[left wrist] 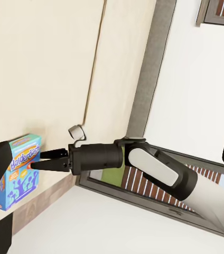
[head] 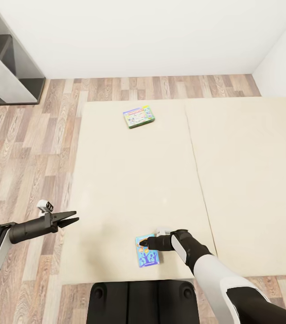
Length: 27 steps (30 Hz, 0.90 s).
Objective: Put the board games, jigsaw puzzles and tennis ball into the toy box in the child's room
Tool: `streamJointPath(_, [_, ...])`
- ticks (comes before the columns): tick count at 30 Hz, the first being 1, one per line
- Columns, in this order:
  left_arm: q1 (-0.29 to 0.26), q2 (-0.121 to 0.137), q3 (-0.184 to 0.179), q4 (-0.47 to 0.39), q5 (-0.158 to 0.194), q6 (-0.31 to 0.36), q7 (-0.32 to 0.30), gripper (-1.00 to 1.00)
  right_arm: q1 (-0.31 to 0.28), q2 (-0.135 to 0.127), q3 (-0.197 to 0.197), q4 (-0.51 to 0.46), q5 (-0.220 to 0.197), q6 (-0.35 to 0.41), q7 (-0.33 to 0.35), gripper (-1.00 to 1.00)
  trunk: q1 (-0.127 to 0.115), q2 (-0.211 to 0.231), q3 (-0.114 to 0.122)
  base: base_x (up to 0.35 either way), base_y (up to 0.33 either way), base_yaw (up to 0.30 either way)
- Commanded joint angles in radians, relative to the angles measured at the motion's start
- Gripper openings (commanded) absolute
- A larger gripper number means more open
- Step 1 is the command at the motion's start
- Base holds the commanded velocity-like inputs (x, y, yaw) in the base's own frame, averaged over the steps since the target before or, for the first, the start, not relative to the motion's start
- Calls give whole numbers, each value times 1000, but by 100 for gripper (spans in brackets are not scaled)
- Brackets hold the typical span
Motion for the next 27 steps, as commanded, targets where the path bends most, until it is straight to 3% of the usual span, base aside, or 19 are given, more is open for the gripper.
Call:
streamJointPath(1, [0,0,0,0,1,11,-3,100,0,0,2,-1,-9,7,-2,100,1,-2,-1,0,69,0])
streamJointPath(27, [0,1,0,0,1,11,-3,100,0,0,2,-1,-9,7,-2,100,1,-2,-1,0,35,0])
